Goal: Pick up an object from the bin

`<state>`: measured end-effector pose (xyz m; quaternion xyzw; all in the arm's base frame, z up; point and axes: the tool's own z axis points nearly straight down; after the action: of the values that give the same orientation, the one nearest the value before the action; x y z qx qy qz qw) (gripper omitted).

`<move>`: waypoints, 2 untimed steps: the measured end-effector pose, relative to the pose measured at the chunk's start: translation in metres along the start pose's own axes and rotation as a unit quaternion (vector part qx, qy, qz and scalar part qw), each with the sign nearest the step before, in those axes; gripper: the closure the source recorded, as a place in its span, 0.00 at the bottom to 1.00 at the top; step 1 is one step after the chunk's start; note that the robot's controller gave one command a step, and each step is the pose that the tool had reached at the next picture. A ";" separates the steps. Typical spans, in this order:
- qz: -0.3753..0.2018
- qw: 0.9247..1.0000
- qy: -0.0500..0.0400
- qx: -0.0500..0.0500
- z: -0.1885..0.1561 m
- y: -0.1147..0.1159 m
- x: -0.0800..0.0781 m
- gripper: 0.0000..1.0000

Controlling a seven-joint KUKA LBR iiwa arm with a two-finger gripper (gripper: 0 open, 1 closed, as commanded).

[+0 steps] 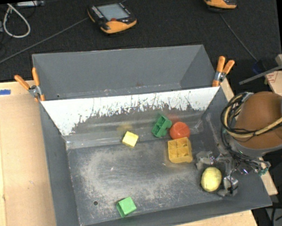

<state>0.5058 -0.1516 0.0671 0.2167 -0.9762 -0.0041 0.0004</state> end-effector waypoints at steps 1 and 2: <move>-0.126 0.992 0.000 -0.008 -0.001 0.005 -0.003 0.00; -0.120 0.993 -0.001 0.000 -0.033 0.001 0.010 0.00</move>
Offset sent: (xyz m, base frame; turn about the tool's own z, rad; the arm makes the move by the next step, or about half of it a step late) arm -0.0099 -0.0057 0.0329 -0.2388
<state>0.4965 -0.1556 0.1002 0.3321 -0.9432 -0.0044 -0.0011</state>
